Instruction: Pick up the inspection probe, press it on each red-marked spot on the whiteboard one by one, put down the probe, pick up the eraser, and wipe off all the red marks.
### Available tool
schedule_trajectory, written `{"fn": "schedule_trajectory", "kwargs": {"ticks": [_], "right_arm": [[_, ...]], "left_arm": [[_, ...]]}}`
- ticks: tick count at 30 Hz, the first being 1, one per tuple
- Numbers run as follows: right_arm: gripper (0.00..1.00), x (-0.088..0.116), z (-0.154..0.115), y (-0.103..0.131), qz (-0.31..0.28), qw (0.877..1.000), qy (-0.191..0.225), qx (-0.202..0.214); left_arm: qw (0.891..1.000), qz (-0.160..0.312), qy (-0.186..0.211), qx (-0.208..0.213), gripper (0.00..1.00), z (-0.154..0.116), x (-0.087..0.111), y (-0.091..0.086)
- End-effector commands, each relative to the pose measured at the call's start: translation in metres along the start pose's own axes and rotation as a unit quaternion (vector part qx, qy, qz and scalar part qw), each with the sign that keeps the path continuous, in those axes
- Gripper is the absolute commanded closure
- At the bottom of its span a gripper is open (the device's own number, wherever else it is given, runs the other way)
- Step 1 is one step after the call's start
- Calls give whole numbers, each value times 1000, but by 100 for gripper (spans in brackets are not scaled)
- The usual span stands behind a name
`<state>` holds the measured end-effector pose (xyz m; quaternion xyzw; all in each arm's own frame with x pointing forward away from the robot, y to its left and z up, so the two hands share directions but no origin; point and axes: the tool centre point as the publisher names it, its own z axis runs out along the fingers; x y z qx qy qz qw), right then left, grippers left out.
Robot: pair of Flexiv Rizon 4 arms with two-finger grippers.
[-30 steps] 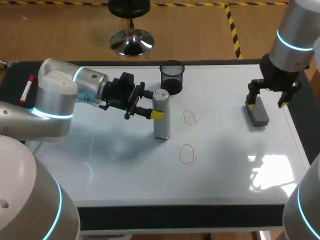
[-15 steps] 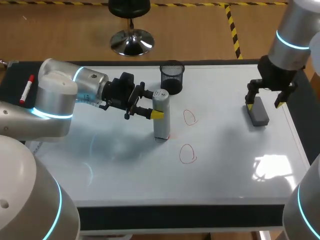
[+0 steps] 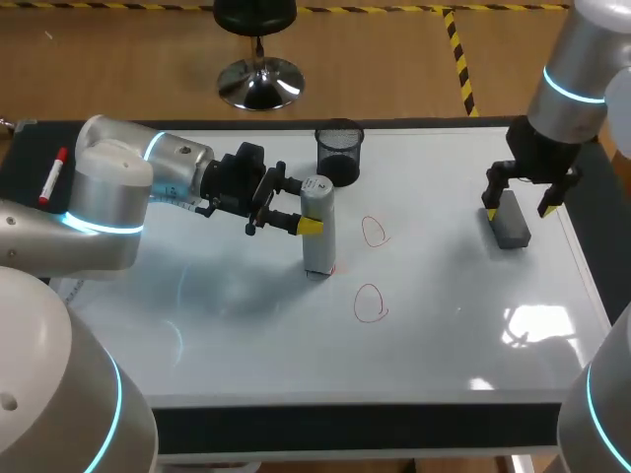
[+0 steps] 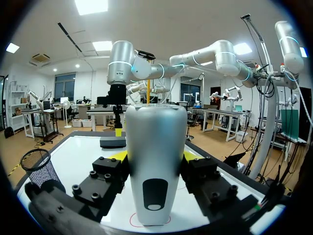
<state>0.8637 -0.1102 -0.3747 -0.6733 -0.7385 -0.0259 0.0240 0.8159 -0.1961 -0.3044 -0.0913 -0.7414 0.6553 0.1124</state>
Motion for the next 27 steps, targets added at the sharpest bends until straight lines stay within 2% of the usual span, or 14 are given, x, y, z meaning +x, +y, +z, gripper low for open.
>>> {"fn": "schedule_trajectory", "kwargs": {"ticks": [1,13,27], "right_arm": [[0,0,6,6,-4,1000,4,4],[0,-5,18,11,-1,1000,3,15],[0,-10,26,13,13,1000,6,2]], "left_arm": [[1000,1,1,1,100,1,-2,8],[1000,1,1,1,100,1,-2,8],[1000,1,1,1,100,1,-2,8]]}}
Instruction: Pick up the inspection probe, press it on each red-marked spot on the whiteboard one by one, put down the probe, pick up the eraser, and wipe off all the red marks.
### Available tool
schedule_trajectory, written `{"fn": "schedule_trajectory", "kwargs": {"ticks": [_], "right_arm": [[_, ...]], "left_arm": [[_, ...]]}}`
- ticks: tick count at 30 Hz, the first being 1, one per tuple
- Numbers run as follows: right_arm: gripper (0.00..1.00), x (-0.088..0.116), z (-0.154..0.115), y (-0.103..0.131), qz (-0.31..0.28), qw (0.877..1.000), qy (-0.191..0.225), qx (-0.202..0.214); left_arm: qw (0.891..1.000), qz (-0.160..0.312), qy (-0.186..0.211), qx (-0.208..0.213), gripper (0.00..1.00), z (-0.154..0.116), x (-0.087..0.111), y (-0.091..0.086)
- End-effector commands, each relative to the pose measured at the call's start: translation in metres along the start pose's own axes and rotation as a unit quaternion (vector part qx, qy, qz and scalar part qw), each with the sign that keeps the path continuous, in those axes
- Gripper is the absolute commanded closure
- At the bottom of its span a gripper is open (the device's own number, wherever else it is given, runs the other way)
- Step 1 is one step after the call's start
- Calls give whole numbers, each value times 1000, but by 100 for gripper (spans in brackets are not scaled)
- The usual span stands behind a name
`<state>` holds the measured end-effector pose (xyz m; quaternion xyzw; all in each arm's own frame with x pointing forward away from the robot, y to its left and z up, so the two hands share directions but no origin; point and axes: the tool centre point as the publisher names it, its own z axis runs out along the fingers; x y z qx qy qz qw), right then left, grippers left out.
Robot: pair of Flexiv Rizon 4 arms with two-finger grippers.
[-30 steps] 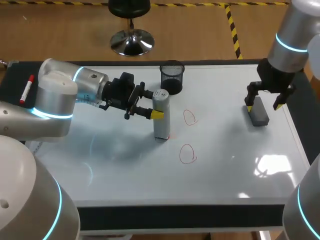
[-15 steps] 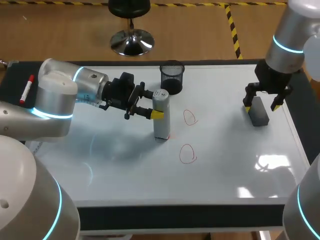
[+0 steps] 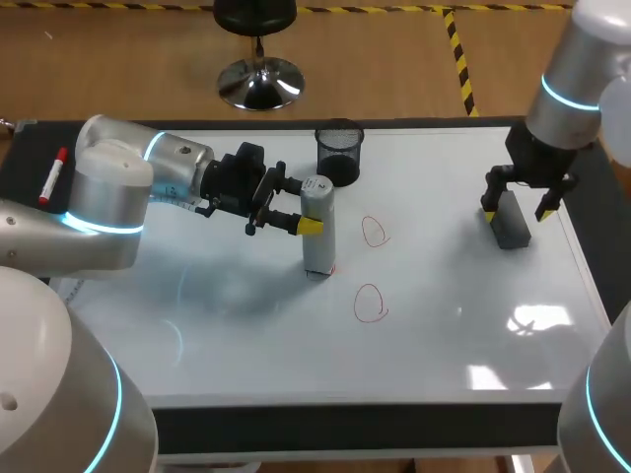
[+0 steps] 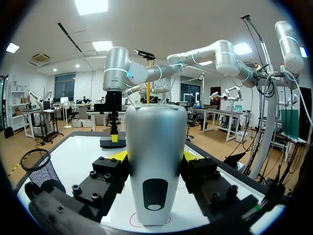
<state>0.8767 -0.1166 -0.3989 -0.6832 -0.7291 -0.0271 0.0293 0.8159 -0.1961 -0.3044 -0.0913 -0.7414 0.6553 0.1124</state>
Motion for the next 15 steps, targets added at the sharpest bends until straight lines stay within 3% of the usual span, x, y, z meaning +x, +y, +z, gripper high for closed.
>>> {"fn": "schedule_trajectory", "kwargs": {"ticks": [1,15], "right_arm": [[0,0,3,2,-1,1000,1,0],[0,0,15,9,0,1000,-1,10]], "left_arm": [[1000,1,1,1,100,1,-2,8],[1000,1,1,1,100,1,-2,8]]}}
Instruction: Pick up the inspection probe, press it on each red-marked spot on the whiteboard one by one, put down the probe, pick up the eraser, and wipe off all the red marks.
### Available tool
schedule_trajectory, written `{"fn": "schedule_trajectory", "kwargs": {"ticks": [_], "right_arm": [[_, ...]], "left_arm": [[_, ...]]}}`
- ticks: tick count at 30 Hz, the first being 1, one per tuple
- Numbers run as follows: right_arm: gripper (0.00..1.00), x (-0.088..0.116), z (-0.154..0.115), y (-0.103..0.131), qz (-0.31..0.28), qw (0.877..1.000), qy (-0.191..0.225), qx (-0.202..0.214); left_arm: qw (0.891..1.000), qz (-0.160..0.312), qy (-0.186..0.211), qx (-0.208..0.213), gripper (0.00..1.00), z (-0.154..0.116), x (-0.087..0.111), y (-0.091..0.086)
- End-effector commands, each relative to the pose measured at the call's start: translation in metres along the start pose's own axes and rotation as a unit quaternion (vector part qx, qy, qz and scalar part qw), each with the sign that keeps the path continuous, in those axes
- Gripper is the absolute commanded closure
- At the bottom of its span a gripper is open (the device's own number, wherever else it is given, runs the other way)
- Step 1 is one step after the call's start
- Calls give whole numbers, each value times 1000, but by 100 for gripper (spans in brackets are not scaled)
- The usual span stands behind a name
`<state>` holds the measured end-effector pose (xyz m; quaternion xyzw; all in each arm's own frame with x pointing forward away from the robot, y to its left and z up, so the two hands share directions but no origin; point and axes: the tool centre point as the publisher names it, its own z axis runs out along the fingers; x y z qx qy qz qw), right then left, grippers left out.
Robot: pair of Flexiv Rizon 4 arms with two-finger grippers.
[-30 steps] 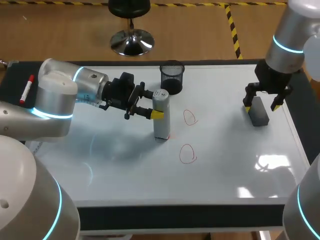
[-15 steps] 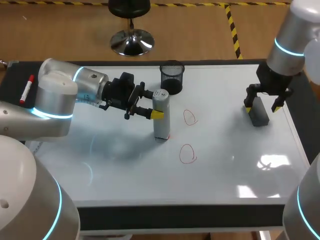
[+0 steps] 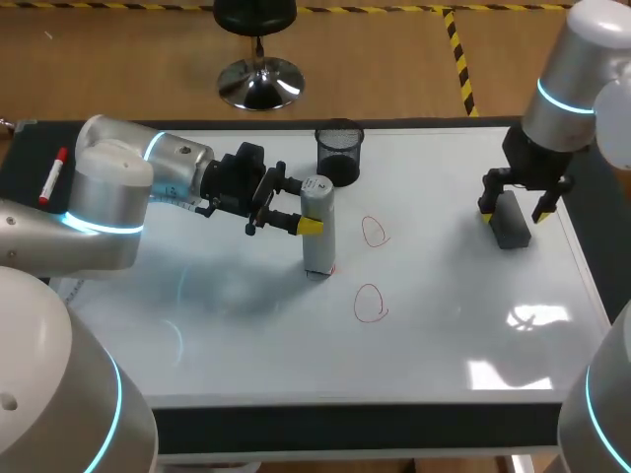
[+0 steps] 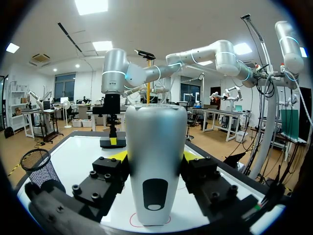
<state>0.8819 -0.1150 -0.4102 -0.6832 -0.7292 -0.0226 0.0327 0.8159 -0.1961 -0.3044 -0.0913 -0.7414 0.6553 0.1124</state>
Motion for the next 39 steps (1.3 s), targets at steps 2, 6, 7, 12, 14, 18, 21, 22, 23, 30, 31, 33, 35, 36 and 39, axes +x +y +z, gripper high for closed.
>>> {"fn": "schedule_trajectory", "kwargs": {"ticks": [2,6,7,12,14,18,21,22,23,30,31,33,35,36,39], "right_arm": [[0,-1,5,3,1,1000,0,3],[0,-1,11,2,2,1000,0,5],[2,-1,12,2,4,1000,1,5],[100,-1,12,0,8,1000,1,5],[100,0,10,-1,10,1000,-4,7],[100,1,1,-3,12,1000,-8,4],[100,3,-6,-4,14,1000,-14,4],[100,4,-8,-4,13,1000,-14,3],[100,5,-10,-4,14,1000,-18,2],[100,17,-25,-7,28,999,-24,5],[100,18,-27,-8,34,999,-23,6],[100,20,-30,-9,33,999,-23,6],[100,22,-32,-11,38,999,-27,7],[100,23,-32,-12,36,999,-27,7],[100,23,-33,-13,38,999,-27,8]], "left_arm": [[1000,1,1,1,100,1,-2,8],[1000,1,1,1,100,1,-2,8],[1000,1,1,1,100,1,-2,8],[1000,1,1,1,100,1,-2,8],[1000,1,1,1,100,1,-2,8],[1000,1,1,1,100,1,-2,8],[1000,1,1,1,100,1,-2,8],[1000,1,1,1,100,1,-2,8],[1000,1,1,1,100,1,-2,8],[1000,1,1,1,100,1,-2,8],[1000,1,1,1,100,1,-2,8],[1000,1,1,1,100,1,-2,8],[1000,1,1,1,100,1,-2,8],[1000,1,1,1,100,1,-2,8],[1000,1,1,1,100,1,-2,8]]}}
